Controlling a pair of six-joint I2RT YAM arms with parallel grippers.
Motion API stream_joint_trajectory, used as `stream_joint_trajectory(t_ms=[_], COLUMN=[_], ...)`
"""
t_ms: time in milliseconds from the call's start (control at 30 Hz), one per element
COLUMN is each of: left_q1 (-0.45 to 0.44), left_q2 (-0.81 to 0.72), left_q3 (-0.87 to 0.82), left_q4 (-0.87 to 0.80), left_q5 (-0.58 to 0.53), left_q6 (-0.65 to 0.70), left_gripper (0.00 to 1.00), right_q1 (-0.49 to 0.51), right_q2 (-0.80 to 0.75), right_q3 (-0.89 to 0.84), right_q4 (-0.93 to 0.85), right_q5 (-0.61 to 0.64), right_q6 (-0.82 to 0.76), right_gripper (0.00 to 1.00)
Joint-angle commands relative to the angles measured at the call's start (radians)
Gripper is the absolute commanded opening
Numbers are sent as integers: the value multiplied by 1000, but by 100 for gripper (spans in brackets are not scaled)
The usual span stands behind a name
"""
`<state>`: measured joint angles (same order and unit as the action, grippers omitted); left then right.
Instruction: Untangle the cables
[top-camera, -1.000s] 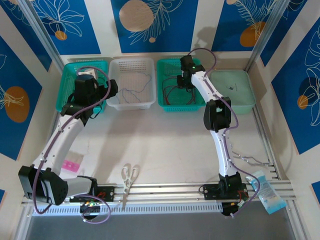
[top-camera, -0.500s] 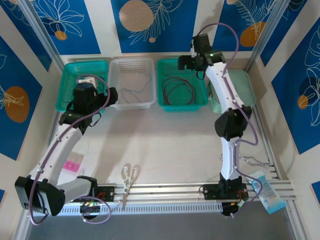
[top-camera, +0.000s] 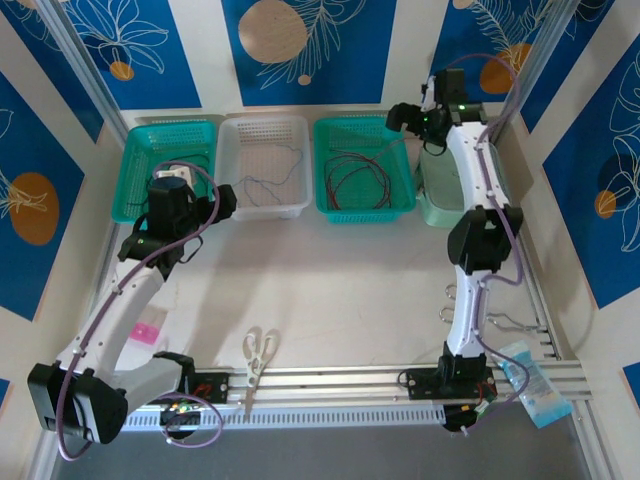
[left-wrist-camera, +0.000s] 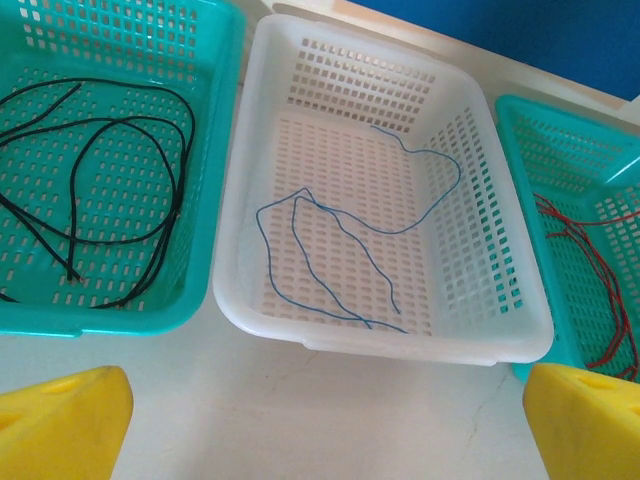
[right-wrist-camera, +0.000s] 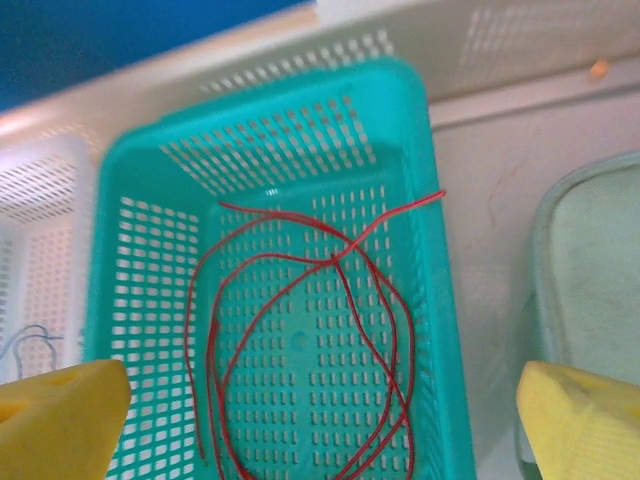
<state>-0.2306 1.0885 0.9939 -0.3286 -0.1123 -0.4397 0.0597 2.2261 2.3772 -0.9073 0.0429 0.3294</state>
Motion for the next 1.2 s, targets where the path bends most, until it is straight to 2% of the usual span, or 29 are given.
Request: stream_joint_trajectory(t_ms=[0, 200, 400, 567, 733, 1167], left_q1=[-8, -7, -8, -7, -9, -11], left_q2=[4, 18, 26, 32, 49, 61], left_q3=[-6, -13, -32, -53, -62, -57], left_q4=[32, 45, 56, 76, 89, 92], left_q5=[20, 35, 43, 57, 85, 99], left_q6=[-16, -28, -30, -54, -78, -70], left_gripper=[99, 100, 99, 100, 99, 99], right_q1=[51, 116, 148, 173, 178, 182], right_q2=[87, 217, 281, 380, 481, 486], right_q3=[114, 241, 198, 241, 321, 264], right_q4=[-90, -63, 120, 252, 258, 137], right_q5=[-40, 42, 86, 128, 131, 66], right_q6=[24, -10, 37, 61, 134, 261], right_gripper=[99, 99, 99, 99, 100, 98])
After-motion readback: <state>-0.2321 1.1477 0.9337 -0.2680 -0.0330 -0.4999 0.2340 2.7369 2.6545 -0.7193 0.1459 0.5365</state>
